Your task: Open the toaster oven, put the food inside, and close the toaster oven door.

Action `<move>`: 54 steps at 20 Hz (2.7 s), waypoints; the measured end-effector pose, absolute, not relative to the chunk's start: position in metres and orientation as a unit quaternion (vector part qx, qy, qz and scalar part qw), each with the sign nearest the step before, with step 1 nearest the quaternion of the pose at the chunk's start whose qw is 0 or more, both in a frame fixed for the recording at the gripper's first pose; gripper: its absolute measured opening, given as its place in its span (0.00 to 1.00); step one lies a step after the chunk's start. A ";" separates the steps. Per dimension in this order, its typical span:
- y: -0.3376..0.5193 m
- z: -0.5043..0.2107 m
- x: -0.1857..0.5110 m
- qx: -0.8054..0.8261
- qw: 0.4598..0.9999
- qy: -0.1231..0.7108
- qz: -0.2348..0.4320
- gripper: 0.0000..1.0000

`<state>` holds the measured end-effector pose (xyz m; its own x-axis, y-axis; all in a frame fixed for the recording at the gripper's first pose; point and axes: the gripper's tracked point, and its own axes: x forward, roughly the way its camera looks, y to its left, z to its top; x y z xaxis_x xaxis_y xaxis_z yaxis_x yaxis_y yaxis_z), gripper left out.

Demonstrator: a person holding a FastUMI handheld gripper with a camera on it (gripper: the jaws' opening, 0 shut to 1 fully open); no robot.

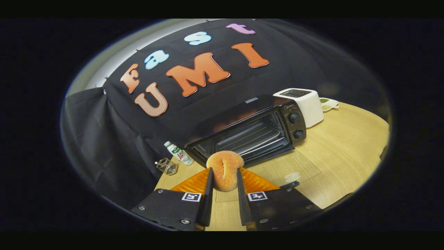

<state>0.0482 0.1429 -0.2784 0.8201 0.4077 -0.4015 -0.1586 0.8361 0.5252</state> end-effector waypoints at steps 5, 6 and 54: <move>0.149 -0.296 0.087 0.296 0.908 0.269 0.124 0.34; 0.150 -0.300 0.095 0.307 0.905 0.271 0.118 0.34; 0.132 -0.327 0.105 0.330 0.912 0.235 0.069 0.98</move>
<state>0.1052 0.1317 -0.3265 0.8804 0.2802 -0.3826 0.0296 0.7727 0.6341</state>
